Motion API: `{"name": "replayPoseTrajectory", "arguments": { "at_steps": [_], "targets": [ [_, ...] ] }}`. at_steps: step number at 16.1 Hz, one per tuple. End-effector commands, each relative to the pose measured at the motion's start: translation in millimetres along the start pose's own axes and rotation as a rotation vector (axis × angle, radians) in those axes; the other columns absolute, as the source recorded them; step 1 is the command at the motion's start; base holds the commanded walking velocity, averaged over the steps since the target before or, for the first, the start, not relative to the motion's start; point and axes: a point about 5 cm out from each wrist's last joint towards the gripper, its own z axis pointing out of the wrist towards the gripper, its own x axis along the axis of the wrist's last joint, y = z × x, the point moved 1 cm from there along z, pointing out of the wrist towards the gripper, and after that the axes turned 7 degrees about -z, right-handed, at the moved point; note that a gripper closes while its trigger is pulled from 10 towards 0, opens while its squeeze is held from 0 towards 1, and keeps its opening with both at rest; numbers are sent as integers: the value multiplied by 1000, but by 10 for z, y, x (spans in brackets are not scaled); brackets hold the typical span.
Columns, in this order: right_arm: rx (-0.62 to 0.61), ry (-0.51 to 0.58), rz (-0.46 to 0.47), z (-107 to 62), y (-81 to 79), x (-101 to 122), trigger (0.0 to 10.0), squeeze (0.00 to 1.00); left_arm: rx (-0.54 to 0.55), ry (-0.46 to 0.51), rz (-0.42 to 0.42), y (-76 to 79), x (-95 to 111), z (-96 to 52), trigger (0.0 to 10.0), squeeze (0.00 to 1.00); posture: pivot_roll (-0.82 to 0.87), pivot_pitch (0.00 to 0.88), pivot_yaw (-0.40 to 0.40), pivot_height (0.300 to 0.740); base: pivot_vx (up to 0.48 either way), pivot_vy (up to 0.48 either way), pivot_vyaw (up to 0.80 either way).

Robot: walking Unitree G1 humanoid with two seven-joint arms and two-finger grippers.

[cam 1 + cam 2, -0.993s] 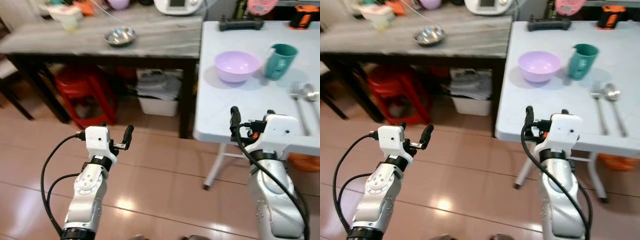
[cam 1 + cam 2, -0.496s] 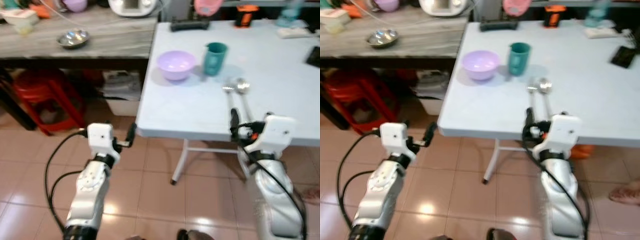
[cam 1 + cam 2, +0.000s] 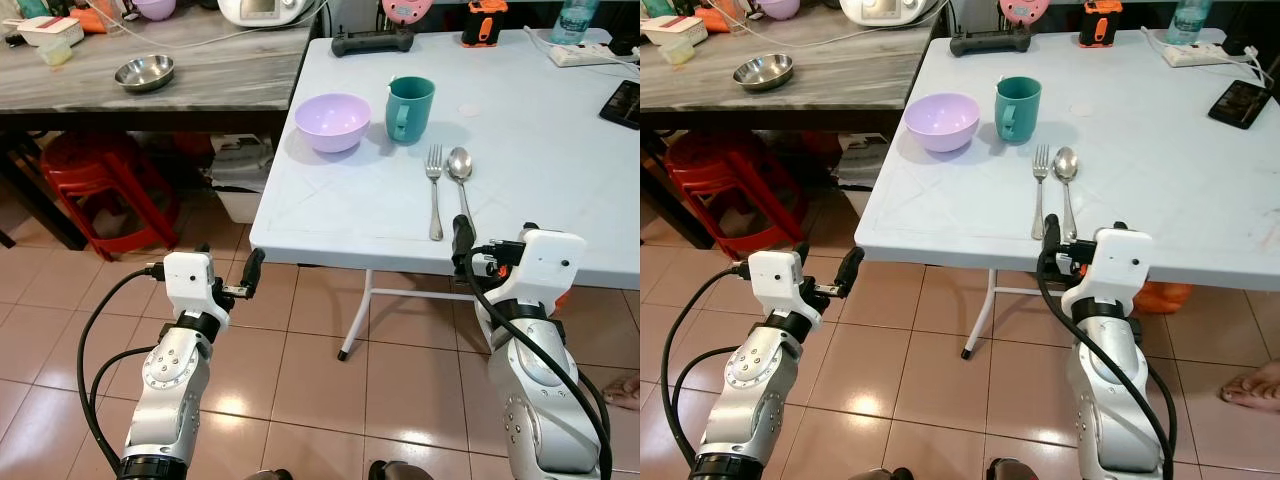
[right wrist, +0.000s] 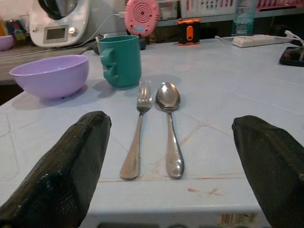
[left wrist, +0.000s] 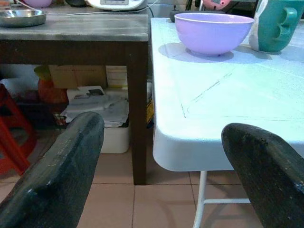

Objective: Setting the table

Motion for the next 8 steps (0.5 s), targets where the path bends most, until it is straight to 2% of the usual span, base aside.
{"name": "replayPoseTrajectory", "arguments": {
  "at_steps": [1,6,8],
  "targets": [
    [21,25,2,-3,-41,51,10000,0,2,14,7,-47,43,-10,10000,0,-95,132,93,740,0,0,0],
    [32,32,0,2,-58,60,10000,0,-17,16,-5,-25,46,-12,10000,0,-91,126,93,740,0,0,438],
    [44,41,-8,7,-70,79,10000,0,-36,24,-20,29,56,-3,10000,0,-91,126,90,740,246,0,209]
  ]
}}
